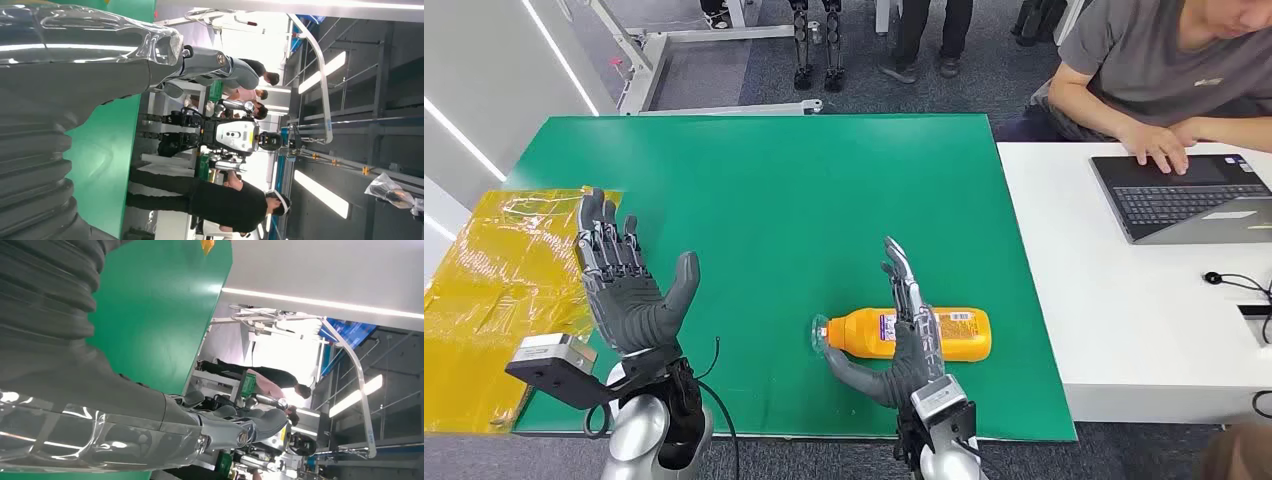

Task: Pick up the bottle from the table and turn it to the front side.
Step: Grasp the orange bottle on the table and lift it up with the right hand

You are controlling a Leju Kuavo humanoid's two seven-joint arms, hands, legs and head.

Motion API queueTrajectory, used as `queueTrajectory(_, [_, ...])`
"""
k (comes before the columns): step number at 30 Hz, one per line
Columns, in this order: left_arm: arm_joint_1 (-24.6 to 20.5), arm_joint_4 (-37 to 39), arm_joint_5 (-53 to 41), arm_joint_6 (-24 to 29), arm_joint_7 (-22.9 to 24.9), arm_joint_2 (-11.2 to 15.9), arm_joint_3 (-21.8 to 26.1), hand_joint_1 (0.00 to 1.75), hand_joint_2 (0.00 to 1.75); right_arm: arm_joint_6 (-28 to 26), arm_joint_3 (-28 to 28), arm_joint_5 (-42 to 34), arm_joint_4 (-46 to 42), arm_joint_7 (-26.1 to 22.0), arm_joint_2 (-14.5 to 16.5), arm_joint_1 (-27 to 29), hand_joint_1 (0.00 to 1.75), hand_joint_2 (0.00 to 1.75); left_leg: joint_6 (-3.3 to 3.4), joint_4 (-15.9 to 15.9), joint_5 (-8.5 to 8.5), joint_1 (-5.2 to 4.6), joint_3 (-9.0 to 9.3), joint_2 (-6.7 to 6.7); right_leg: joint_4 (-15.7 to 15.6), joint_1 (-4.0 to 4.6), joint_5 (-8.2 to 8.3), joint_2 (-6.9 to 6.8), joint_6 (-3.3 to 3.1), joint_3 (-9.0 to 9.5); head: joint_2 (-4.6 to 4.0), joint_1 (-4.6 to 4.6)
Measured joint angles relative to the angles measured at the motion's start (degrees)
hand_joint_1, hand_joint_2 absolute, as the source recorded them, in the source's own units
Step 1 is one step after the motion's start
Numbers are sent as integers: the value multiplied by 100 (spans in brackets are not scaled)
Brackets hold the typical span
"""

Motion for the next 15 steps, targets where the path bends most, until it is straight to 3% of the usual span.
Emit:
queueTrajectory(8, [0, 0, 0, -6, 0, 0, 1, 0, 175, 6, -57, 432, 40, 269, 8, -112, 0, 175, 0, 0, 0, 0, 0, 0, 0, 0, 0, 0, 0, 0, 0, -1])
queueTrajectory(15, [5, 0, -50, -18, 0, 5, 5, 0, 175, 273, -60, 1696, 125, 1625, -186, -319, 0, 175, 0, 1, 0, 0, 0, 0, 0, 0, 1, -1, 0, 0, 0, -1])
